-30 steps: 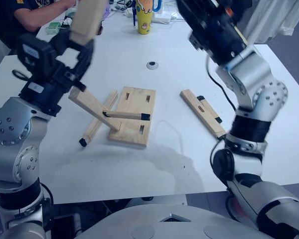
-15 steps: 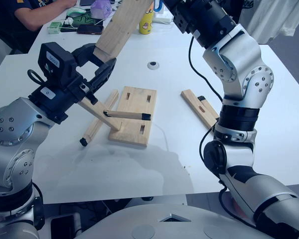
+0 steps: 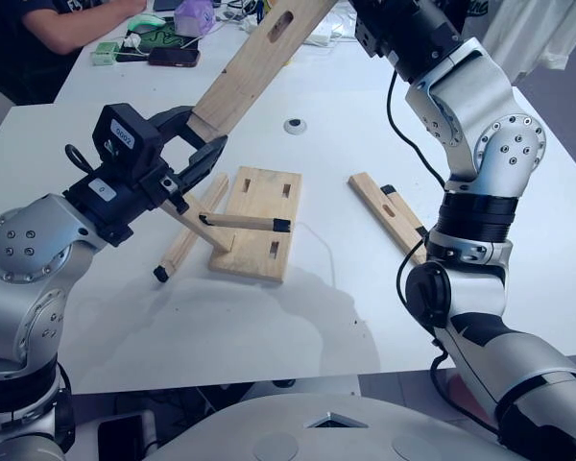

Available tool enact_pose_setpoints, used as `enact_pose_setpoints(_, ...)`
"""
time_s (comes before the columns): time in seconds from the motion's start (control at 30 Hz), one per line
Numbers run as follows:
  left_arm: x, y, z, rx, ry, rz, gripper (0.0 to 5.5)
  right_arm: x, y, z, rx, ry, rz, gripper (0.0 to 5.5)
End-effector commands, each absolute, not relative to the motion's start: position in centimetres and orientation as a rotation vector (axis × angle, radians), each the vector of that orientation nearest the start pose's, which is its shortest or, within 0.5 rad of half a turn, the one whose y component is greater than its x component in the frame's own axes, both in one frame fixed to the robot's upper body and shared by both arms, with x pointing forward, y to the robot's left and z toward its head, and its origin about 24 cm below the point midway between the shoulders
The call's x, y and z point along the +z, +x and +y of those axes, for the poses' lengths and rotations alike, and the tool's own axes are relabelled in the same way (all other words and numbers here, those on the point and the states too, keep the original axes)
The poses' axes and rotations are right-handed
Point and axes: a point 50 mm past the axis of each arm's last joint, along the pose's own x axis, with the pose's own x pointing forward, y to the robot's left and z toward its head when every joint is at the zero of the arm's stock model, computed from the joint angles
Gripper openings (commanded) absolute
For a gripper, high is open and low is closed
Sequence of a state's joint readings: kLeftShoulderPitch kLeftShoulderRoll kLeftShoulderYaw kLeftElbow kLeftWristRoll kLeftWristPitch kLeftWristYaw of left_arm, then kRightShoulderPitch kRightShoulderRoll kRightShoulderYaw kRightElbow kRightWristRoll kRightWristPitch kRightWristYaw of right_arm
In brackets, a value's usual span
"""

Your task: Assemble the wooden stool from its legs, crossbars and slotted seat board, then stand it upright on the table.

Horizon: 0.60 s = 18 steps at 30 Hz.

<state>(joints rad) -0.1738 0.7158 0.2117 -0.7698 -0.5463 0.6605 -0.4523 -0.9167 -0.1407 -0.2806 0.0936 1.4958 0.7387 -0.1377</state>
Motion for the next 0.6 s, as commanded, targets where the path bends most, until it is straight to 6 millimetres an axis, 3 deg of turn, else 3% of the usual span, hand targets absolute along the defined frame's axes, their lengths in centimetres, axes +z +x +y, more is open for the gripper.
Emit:
enact_pose_setpoints(0.03, 21.8, 22.0, 18.2, -0.656, 0.403, -0.181, 2.0, 28.0, 33.1, -10.7, 0.869, 1.08, -0.049, 1.11)
enact_pose_setpoints(0.33, 21.6, 22.1, 18.3, -0.646, 0.392, -0.172, 2.0, 27.9, 33.1, -10.8, 0.864, 1.084, -0.054, 1.06)
enact_pose_setpoints(0.4, 21.8, 22.2, 18.5, -0.625, 0.367, -0.188, 2.47, 27.7, 33.2, -11.0, 0.847, 1.071, -0.057, 1.06)
enact_pose_setpoints(0.5, 23.1, 22.6, 19.2, -0.56, 0.268, -0.248, 2.91, 27.2, 33.6, -11.7, 0.784, 1.038, -0.062, 1.05)
enact_pose_setpoints(0.6, 25.1, 23.2, 21.8, -0.431, 0.02, -0.338, 2.95, 26.0, 34.4, -13.7, 0.636, 0.996, -0.079, 1.05)
